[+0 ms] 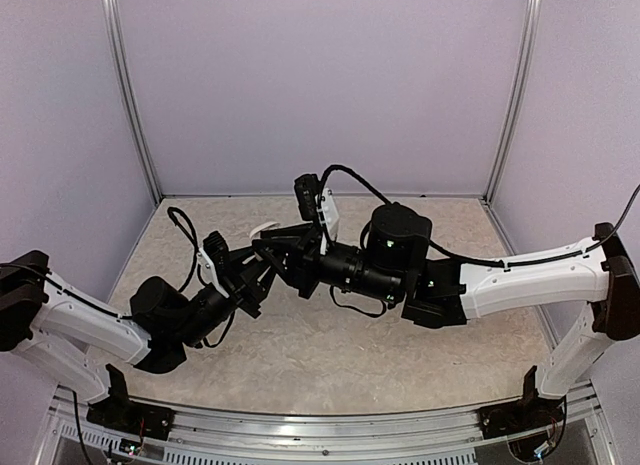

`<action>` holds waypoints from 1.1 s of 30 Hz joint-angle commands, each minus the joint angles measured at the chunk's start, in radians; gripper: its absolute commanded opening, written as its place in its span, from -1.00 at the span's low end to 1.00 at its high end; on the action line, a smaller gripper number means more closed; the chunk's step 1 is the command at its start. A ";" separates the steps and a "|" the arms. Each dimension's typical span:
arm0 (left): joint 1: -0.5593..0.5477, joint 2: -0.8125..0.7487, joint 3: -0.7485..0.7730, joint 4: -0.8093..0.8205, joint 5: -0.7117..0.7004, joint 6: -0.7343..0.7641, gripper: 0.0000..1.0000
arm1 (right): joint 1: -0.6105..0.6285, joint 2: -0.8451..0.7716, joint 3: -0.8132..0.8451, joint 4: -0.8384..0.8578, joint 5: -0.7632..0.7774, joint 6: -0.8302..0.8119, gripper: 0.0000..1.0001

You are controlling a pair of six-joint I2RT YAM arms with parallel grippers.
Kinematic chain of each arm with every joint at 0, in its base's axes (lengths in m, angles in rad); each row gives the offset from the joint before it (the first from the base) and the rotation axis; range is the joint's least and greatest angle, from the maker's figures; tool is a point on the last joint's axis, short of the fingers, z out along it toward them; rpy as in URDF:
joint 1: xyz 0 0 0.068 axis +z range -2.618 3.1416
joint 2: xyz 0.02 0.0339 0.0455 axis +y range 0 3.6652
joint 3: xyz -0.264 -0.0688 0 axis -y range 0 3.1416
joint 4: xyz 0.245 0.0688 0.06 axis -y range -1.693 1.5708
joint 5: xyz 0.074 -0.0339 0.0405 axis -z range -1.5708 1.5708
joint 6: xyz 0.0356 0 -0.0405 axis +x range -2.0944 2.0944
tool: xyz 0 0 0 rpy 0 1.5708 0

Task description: Insert the wireless bluetooth earbuds into the charging case

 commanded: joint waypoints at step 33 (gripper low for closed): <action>-0.009 -0.009 0.032 0.015 0.084 -0.014 -0.89 | 0.023 -0.098 0.046 -0.119 0.021 -0.306 0.00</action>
